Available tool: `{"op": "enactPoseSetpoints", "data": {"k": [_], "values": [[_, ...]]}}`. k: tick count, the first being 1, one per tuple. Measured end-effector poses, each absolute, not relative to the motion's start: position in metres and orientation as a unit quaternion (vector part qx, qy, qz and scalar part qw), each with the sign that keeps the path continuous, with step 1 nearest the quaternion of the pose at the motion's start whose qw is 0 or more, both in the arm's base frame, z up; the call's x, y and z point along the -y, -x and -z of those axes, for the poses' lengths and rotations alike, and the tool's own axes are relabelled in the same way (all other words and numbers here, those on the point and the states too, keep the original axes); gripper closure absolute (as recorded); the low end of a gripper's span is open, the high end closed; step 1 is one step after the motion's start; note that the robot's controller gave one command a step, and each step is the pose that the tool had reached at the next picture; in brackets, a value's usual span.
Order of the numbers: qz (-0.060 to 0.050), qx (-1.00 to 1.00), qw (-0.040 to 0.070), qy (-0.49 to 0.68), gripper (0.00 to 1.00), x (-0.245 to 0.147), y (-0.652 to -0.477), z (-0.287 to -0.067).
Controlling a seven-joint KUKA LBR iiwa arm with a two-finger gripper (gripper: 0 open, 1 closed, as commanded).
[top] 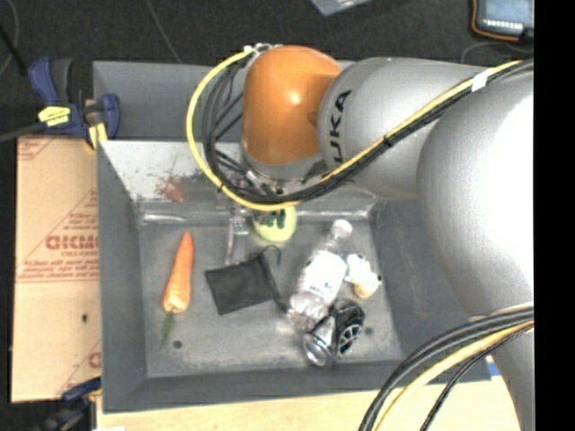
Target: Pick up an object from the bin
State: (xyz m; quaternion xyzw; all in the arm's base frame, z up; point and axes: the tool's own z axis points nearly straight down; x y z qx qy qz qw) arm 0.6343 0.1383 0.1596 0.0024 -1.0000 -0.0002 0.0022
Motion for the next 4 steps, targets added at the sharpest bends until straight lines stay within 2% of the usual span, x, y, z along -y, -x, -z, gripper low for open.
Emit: {"op": "enactPoseSetpoints", "data": {"k": [1,2,3,4], "values": [[0.001,1.000,-0.002,-0.001,0.00,-0.138,-0.636,-0.165],[0.001,1.000,-0.006,-0.022,0.00,-0.123,-0.636,-0.131],[0.001,1.000,0.000,0.001,0.00,-0.098,-0.624,-0.097],[0.002,1.000,-0.008,0.002,1.00,-0.098,-0.618,-0.071]]}}
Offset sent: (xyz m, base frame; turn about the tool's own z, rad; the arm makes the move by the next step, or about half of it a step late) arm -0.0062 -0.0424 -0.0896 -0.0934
